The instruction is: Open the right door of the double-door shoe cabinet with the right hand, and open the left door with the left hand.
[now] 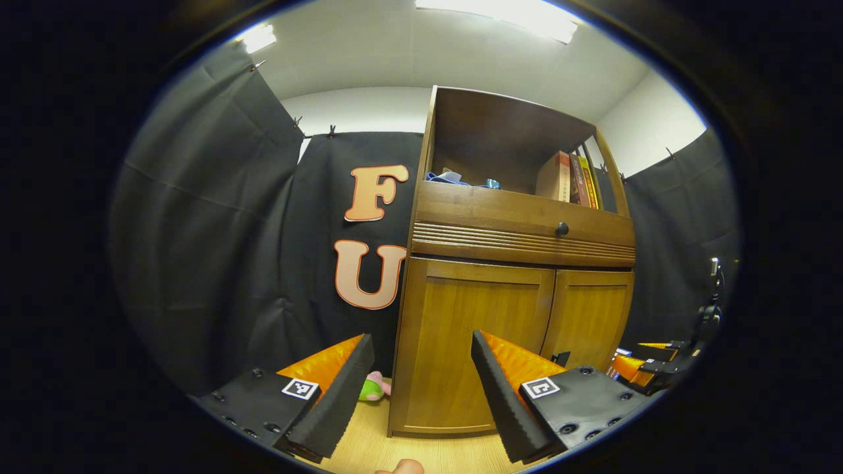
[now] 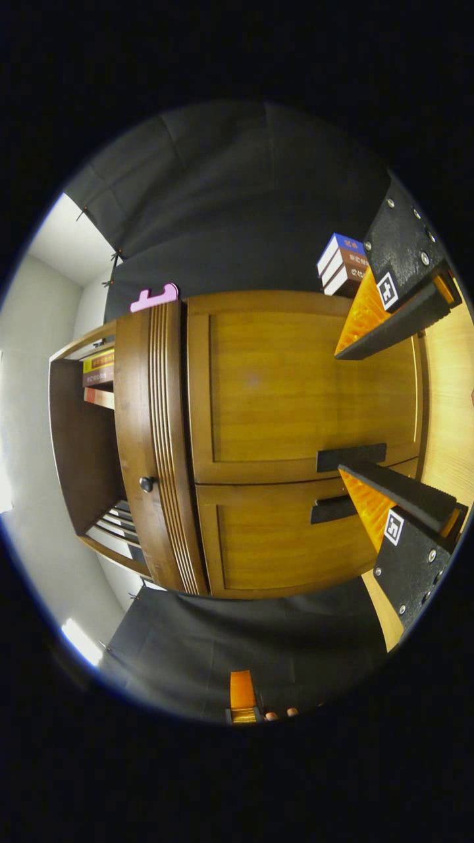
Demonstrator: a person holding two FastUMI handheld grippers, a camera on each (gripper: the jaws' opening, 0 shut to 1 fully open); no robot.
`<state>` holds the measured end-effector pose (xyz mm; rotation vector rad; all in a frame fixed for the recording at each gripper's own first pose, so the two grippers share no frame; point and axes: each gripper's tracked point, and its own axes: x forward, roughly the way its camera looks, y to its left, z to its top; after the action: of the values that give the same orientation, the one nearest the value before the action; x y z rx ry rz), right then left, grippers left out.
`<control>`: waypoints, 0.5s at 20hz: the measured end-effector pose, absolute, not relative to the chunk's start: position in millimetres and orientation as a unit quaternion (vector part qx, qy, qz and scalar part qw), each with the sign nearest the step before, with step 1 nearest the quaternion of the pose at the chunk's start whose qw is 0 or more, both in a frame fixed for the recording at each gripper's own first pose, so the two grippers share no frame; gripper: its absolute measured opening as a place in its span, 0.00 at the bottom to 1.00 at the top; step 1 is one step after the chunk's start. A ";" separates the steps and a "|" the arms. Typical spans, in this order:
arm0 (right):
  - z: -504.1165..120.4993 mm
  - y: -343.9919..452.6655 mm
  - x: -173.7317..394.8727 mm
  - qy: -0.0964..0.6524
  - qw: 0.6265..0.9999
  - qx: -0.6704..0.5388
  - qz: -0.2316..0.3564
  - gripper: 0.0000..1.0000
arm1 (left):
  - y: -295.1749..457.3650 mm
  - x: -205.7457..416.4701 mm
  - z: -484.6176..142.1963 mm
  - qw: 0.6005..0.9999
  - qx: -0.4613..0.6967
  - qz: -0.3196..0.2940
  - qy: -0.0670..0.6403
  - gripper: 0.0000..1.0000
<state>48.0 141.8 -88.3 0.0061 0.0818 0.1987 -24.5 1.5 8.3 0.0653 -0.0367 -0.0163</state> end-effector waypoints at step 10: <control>-144.4 195.3 88.9 0.075 0.991 0.002 0.114 0.94 | 9.2 -11.5 -3.6 0.999 0.044 -0.009 -0.003 0.96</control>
<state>88.9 195.3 -144.4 0.0037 0.1501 0.2289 -11.5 9.2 -3.6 0.0872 -0.0068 -0.0170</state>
